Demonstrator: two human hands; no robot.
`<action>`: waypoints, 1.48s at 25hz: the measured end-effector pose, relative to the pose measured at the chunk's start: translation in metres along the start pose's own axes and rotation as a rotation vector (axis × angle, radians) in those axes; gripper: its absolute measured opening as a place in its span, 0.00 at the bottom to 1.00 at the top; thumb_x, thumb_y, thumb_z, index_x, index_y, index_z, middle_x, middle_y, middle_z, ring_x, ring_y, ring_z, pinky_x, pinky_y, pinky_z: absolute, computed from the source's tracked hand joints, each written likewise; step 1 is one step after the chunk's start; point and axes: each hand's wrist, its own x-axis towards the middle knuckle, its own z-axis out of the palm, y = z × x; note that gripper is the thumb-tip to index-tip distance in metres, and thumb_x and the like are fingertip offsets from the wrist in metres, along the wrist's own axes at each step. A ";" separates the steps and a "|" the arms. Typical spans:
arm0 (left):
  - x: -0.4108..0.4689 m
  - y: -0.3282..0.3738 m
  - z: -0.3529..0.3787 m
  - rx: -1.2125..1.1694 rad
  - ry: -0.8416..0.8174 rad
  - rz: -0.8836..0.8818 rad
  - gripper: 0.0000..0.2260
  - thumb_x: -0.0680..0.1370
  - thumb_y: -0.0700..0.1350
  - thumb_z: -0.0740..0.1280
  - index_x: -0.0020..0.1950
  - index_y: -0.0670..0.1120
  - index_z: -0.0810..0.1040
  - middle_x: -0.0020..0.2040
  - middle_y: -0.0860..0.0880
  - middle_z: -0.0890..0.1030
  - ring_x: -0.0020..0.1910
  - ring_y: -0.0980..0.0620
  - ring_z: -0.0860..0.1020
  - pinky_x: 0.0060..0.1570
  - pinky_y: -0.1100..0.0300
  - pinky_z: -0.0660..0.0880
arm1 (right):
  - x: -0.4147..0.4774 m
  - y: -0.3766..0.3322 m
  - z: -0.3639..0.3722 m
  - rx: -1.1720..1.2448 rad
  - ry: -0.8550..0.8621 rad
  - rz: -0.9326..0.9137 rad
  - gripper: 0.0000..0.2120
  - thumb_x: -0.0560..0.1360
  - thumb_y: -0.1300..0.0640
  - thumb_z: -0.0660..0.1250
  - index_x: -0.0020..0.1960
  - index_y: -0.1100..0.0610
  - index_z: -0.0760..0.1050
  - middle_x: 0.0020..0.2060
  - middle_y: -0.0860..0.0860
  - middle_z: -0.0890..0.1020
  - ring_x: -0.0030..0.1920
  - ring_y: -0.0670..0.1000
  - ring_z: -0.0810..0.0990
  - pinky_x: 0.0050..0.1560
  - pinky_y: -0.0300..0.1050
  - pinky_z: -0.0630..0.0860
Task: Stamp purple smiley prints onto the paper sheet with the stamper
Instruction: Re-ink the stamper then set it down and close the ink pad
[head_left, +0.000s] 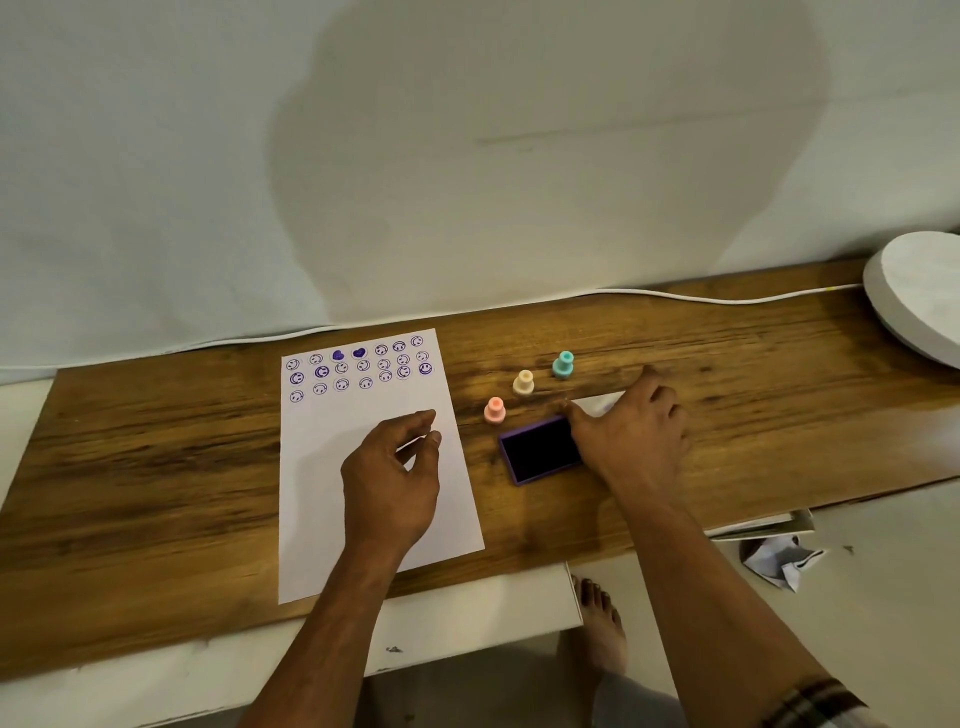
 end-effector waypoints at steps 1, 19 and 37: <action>0.000 0.000 0.000 0.001 0.000 -0.002 0.14 0.78 0.41 0.74 0.63 0.49 0.84 0.62 0.50 0.85 0.52 0.61 0.81 0.45 0.84 0.70 | 0.001 -0.001 0.001 0.002 0.010 0.000 0.53 0.68 0.30 0.73 0.79 0.57 0.53 0.75 0.62 0.67 0.73 0.65 0.66 0.70 0.67 0.67; -0.020 0.014 0.031 0.308 -0.261 0.075 0.28 0.73 0.47 0.78 0.71 0.57 0.75 0.69 0.51 0.80 0.68 0.47 0.77 0.69 0.51 0.73 | -0.069 -0.029 0.015 0.079 0.038 -0.162 0.52 0.67 0.28 0.71 0.79 0.55 0.55 0.74 0.58 0.71 0.72 0.61 0.69 0.67 0.57 0.73; -0.016 0.006 0.056 0.341 -0.364 0.011 0.46 0.72 0.51 0.78 0.82 0.59 0.52 0.78 0.51 0.71 0.81 0.42 0.60 0.79 0.40 0.62 | -0.066 -0.029 0.026 0.006 0.137 -0.177 0.48 0.68 0.28 0.67 0.75 0.59 0.60 0.67 0.59 0.75 0.66 0.60 0.73 0.63 0.57 0.75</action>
